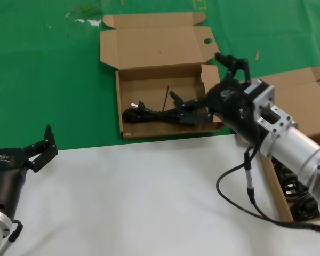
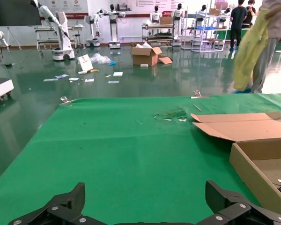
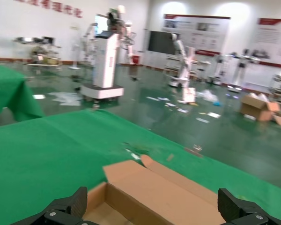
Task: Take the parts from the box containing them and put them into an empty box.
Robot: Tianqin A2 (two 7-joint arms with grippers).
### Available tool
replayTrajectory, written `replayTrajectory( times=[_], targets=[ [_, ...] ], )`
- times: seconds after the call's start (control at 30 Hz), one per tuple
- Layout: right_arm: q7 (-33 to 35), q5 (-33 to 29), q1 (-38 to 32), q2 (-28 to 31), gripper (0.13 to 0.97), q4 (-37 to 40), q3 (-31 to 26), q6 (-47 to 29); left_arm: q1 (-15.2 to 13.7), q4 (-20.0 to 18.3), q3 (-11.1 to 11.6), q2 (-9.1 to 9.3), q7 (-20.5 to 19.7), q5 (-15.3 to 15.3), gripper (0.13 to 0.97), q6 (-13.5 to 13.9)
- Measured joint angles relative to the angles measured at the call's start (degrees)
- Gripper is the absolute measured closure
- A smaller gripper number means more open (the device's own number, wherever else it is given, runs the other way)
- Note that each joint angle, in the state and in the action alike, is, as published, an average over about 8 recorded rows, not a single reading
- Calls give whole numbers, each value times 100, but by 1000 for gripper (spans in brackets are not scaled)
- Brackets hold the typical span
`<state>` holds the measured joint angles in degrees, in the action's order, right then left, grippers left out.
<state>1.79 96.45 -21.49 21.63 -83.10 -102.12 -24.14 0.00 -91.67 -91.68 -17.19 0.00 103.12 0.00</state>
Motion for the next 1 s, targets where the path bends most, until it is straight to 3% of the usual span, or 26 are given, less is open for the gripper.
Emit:
replayTrajectory(
  times=[0.4,1.0],
  targets=[
    [-69,257,830,-172,129,-331,403,929,0,0,0,0,-1,1,137,0],
    [-162,602,1936,-400,129,-772,941,2174,0,0,0,0,0,1,132,0]
  ],
)
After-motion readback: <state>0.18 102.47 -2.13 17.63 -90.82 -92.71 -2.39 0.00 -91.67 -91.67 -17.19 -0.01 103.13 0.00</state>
